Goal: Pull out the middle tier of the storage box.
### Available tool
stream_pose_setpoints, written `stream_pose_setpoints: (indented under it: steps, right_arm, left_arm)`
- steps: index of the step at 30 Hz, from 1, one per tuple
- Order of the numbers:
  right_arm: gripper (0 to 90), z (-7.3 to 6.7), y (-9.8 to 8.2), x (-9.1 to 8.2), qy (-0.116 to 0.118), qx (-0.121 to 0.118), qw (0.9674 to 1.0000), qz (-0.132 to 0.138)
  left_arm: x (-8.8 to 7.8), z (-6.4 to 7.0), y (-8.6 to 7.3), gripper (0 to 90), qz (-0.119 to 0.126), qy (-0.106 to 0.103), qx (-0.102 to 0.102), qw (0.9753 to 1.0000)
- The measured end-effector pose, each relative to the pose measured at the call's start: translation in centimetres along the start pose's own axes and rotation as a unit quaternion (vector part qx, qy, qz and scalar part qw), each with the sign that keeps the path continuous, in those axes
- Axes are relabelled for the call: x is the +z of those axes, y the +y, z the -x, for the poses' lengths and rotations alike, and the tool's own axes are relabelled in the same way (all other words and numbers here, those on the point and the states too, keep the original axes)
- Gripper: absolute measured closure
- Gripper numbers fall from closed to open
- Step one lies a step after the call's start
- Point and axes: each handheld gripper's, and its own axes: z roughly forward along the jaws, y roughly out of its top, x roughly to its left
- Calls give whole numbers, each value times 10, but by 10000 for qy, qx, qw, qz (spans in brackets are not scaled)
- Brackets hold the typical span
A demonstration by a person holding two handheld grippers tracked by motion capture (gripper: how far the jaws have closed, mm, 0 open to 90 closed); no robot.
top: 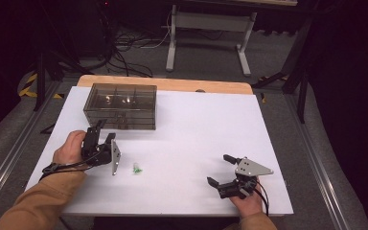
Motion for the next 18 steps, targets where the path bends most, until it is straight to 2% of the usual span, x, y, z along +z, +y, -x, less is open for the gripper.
stream_pose_setpoints:
  steps: [2, 7, 9, 18]
  right_arm:
    - [0, -1, 0, 0, -24, -30, 10000, -19]
    - [0, -1, -1, 0, -68, 1, 10000, -22]
    - [0, -1, -1, 0, -80, 3, 10000, -23]
    - [0, -1, -1, 1, -131, -6, 9999, -61]
  left_arm:
    - [5, 1, 3, 369, -28, -36, 169, 9998]
    - [13, 5, 3, 406, 11, -132, 160, 9998]
    - [16, 7, 1, 408, -36, -188, 223, 9996]
    - [27, 14, 2, 505, -150, -188, 398, 9989]
